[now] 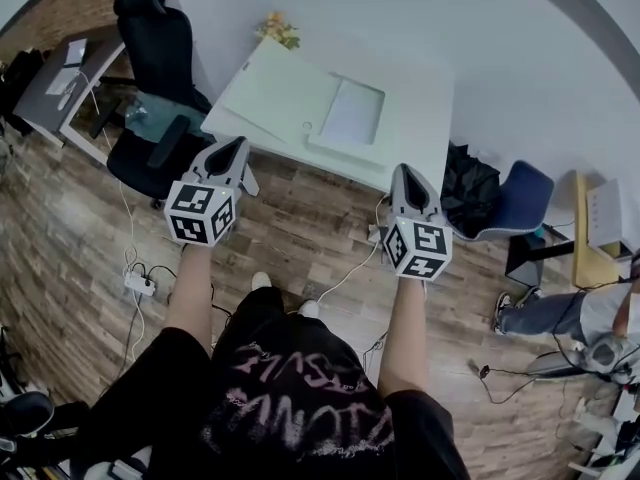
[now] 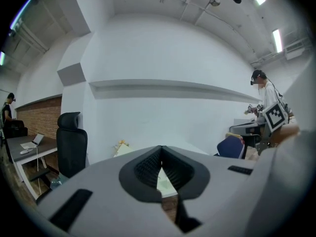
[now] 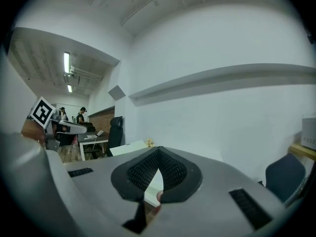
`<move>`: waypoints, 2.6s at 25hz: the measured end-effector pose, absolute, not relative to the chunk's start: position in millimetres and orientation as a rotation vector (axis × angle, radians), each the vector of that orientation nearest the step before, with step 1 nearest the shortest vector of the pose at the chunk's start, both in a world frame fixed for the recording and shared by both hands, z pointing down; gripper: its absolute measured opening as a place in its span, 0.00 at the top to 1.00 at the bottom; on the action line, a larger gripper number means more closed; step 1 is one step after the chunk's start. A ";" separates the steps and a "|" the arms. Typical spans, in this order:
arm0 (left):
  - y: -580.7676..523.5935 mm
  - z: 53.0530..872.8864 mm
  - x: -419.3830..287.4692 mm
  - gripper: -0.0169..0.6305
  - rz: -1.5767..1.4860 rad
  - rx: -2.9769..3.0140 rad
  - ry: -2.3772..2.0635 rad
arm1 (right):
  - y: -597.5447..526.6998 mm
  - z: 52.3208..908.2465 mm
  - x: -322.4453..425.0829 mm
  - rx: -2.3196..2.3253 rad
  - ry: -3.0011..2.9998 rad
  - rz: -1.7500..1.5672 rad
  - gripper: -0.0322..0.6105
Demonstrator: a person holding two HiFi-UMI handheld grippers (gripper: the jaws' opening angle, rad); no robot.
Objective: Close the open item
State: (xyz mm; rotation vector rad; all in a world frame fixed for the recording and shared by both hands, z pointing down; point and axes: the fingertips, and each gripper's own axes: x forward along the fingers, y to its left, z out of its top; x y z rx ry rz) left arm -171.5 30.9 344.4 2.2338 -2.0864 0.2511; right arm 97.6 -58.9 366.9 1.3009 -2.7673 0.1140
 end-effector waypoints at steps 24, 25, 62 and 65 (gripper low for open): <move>-105.3 388.5 -265.8 0.97 0.298 2.185 -2.062 | -189.1 405.2 13.6 1.274 -2.682 0.169 0.94; -112.9 389.7 -273.1 0.97 0.300 2.186 -2.055 | -196.4 405.9 7.3 1.285 -2.676 0.176 0.94; -198.2 475.8 -406.0 0.90 0.407 2.011 -1.894 | -301.5 468.8 -178.8 1.026 -2.612 0.233 0.94; -196.5 486.7 -404.6 0.84 0.425 1.990 -1.854 | -297.7 477.1 -182.7 1.002 -2.607 0.243 0.94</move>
